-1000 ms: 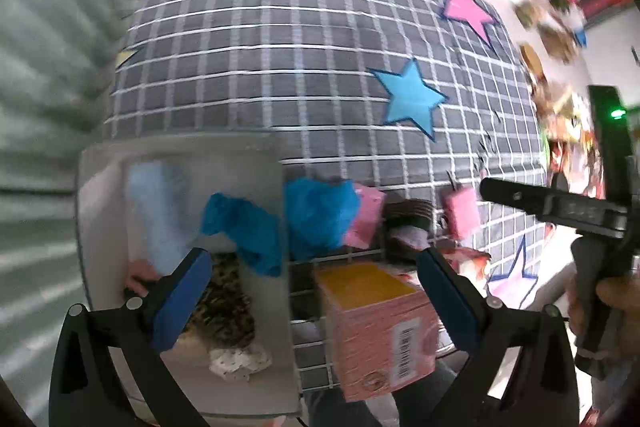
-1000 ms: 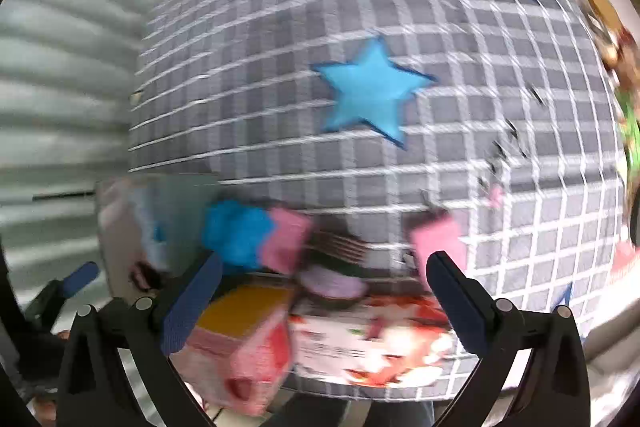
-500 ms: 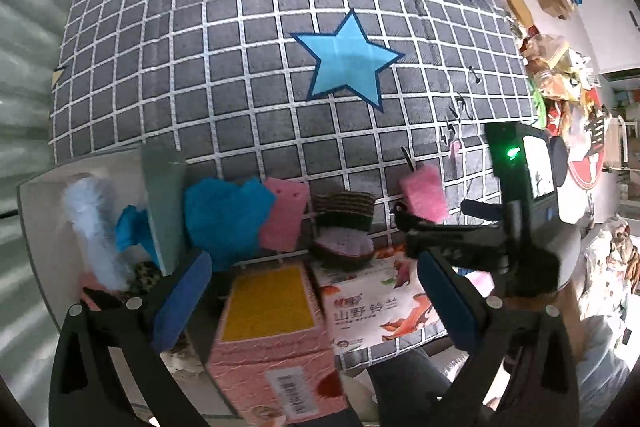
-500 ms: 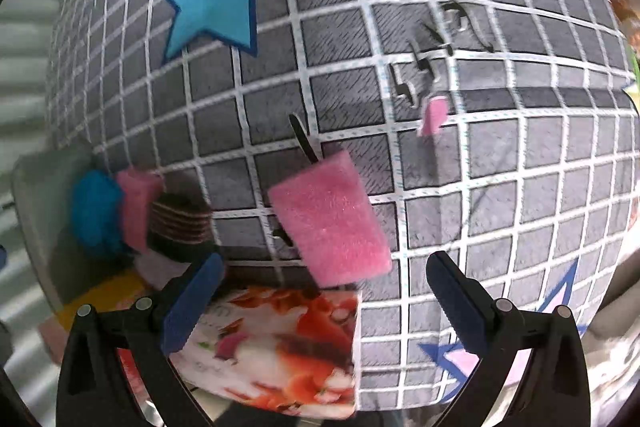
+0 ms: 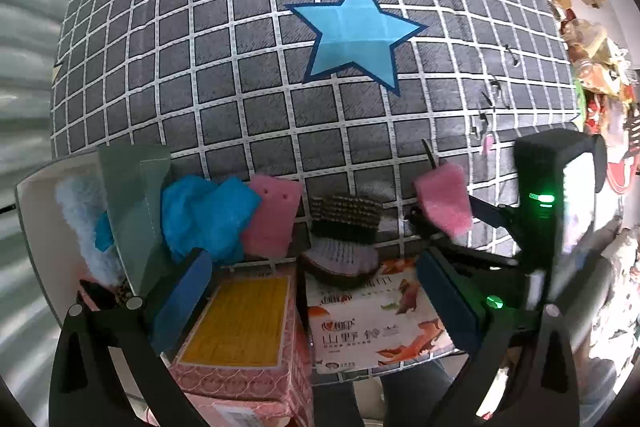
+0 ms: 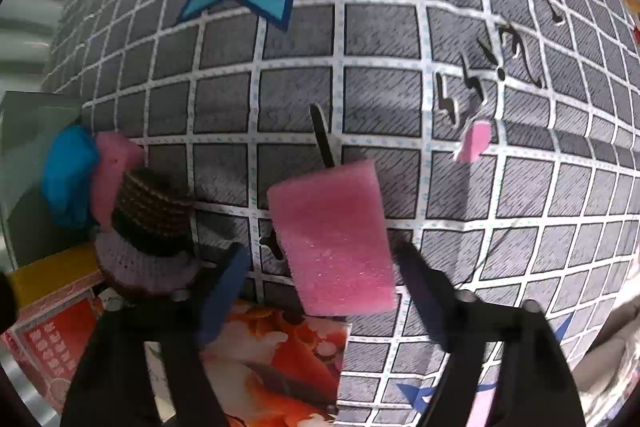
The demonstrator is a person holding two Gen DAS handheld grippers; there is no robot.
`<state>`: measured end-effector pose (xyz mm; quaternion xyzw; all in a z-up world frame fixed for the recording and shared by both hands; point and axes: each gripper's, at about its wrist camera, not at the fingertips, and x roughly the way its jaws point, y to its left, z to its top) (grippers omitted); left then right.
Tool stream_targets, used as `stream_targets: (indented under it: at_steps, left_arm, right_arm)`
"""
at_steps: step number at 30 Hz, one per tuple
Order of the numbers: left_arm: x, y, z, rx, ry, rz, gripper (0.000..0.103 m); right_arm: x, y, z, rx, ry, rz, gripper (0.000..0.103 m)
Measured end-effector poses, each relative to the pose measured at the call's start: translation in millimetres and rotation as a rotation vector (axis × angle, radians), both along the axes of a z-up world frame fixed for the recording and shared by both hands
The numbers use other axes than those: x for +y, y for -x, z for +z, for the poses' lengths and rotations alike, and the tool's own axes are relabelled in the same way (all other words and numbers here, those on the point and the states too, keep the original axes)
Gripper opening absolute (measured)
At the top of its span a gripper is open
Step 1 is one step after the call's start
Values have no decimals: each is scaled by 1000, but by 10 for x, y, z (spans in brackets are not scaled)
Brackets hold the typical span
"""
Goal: Organize soft objects
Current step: 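Grasp the pink foam sponge with the right tool while the left tool grasps the brown knit beanie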
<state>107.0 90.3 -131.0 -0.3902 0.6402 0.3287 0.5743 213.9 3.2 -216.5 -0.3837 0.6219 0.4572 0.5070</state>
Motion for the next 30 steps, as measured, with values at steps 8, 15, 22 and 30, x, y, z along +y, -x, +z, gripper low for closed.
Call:
stream_targets:
  at_steps: [8, 15, 22, 30]
  left_arm:
    - [-135, -263, -256, 83, -6, -29, 103]
    - [-255, -445, -691, 165, 39, -57, 103]
    - [-270, -411, -1039, 237, 106, -39, 91]
    - [-407, -405, -895, 163, 40, -76, 39]
  right_arm:
    - [-360, -603, 202, 131, -48, -179, 51]
    - [-699, -940, 415, 207, -61, -283, 51]
    - [-740, -1057, 495, 261, -95, -347, 51]
    - [-904, -1148, 627, 274, -120, -391, 51]
